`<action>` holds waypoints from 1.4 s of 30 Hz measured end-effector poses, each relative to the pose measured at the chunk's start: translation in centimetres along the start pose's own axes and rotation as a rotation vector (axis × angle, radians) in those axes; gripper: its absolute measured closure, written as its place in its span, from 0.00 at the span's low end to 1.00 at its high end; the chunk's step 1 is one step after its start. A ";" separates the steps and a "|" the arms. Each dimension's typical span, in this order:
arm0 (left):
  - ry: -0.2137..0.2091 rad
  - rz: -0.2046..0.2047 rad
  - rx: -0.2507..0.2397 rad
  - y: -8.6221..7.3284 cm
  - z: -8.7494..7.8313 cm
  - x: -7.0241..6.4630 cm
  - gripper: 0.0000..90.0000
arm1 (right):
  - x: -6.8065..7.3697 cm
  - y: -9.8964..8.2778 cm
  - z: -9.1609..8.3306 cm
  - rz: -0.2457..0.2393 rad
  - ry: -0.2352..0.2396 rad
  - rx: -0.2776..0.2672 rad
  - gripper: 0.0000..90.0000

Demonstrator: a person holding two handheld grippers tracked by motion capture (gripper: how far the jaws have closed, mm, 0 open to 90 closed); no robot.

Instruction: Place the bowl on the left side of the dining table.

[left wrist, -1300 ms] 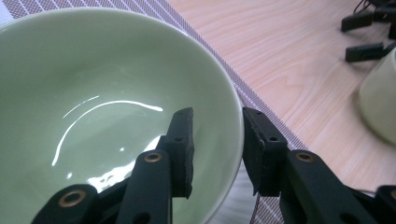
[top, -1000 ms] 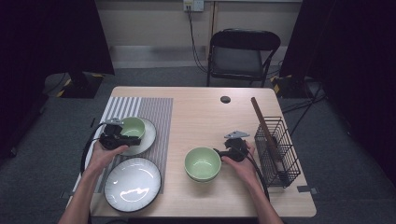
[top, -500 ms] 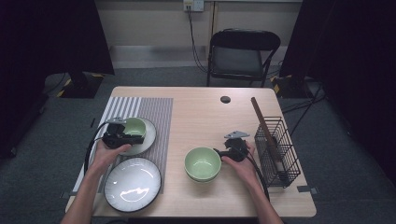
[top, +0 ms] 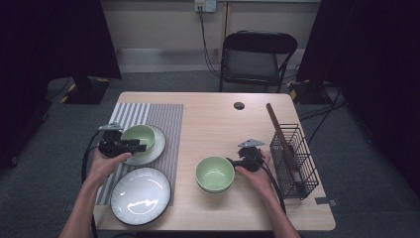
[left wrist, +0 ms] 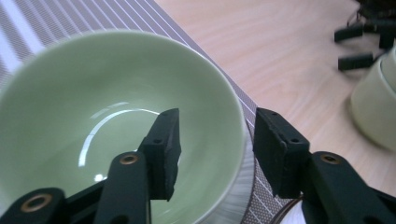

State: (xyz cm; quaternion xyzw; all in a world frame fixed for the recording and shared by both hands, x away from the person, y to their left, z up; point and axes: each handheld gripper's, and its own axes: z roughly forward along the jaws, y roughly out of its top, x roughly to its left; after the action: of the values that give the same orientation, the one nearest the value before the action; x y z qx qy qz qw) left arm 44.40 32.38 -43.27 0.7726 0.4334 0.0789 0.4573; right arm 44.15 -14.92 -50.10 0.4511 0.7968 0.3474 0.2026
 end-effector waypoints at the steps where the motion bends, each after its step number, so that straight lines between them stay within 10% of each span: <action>1: 0.015 -0.004 -0.009 0.0 -0.3 0.1 0.54 | 0.0 0.0 0.0 0.000 0.000 0.000 0.18; 17: 0.125 -0.092 -0.018 -2.0 -2.9 3.4 0.44 | 0.0 0.0 0.0 0.000 0.000 0.000 0.18; 32: 0.117 -0.088 -0.013 -2.4 -2.4 3.5 0.52 | 0.0 0.0 0.0 -0.001 0.001 0.000 0.18; 42: 0.175 -0.073 0.023 -3.5 -4.6 2.7 0.36 | 0.0 0.0 0.0 0.000 0.000 0.000 0.18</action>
State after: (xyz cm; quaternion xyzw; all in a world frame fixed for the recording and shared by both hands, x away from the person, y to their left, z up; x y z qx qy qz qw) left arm 41.61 38.09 -44.08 0.7515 0.5006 0.1244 0.4113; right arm 44.15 -14.92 -50.10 0.4511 0.7968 0.3473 0.2026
